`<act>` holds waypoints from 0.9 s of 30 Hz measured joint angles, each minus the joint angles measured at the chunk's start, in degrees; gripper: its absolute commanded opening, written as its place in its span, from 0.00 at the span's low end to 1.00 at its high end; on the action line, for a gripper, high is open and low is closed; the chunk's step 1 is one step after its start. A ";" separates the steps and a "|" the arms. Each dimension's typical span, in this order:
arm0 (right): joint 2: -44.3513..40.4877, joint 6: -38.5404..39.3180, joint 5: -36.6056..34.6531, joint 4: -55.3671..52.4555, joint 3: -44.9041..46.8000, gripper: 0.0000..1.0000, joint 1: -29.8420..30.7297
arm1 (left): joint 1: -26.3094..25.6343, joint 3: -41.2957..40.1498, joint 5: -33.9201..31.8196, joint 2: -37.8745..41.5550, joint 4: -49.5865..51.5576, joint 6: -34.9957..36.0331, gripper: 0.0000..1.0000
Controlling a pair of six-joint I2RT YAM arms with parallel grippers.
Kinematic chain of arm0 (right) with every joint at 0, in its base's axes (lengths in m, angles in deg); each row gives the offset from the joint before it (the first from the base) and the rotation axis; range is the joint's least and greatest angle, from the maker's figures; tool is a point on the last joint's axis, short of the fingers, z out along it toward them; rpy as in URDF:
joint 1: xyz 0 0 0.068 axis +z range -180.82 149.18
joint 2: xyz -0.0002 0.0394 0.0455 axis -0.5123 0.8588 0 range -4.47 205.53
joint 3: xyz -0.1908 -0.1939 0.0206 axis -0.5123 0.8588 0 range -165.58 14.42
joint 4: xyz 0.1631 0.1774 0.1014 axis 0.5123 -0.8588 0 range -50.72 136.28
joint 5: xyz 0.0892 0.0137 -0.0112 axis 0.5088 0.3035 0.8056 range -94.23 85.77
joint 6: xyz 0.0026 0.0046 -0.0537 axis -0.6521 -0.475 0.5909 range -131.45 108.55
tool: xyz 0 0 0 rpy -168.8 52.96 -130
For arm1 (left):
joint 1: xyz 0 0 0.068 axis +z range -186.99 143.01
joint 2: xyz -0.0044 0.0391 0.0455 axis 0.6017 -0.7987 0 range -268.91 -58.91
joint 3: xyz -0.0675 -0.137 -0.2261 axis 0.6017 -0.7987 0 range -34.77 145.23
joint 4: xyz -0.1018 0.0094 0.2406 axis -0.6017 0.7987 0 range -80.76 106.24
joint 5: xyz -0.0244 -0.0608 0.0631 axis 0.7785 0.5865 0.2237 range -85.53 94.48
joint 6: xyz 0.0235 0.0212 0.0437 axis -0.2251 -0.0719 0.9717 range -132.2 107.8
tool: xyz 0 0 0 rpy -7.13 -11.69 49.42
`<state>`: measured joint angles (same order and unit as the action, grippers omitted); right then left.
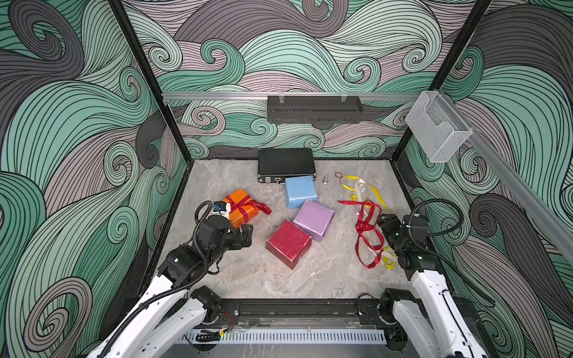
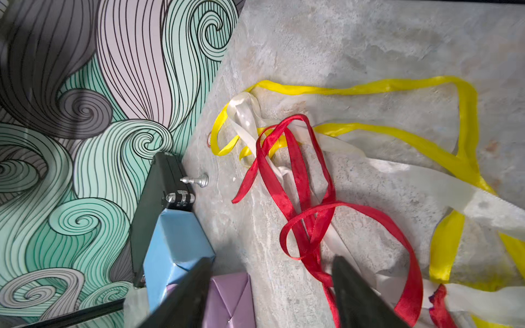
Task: Untie the ribbon bows on the gift boxes
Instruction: Place the ribbon at the center of the board, then move the gift box to the center of the board.
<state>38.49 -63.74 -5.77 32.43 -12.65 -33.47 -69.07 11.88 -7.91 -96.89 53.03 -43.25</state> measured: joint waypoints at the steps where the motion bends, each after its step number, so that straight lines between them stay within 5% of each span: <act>1: 0.92 1.18 -1.40 -0.52 -0.96 0.83 2.51 | 0.00 0.00 -0.72 0.00 0.17 -0.04 0.98; 16: 23.41 30.95 -8.50 6.01 -17.75 0.92 45.20 | 0.00 1.31 -12.52 1.62 3.26 -0.44 0.99; 22: 30.88 37.16 -9.33 11.28 -16.76 0.93 51.08 | 0.83 5.60 -12.83 -5.05 4.52 -0.46 0.99; 27: 33.18 37.42 -9.66 14.16 -16.33 0.94 52.17 | 7.32 12.33 -7.58 -15.69 4.66 -0.44 0.98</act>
<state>71.67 -26.32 -15.44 46.60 -28.98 18.70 -61.75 24.21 -15.49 -112.58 57.69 -43.69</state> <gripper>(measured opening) 0.936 0.987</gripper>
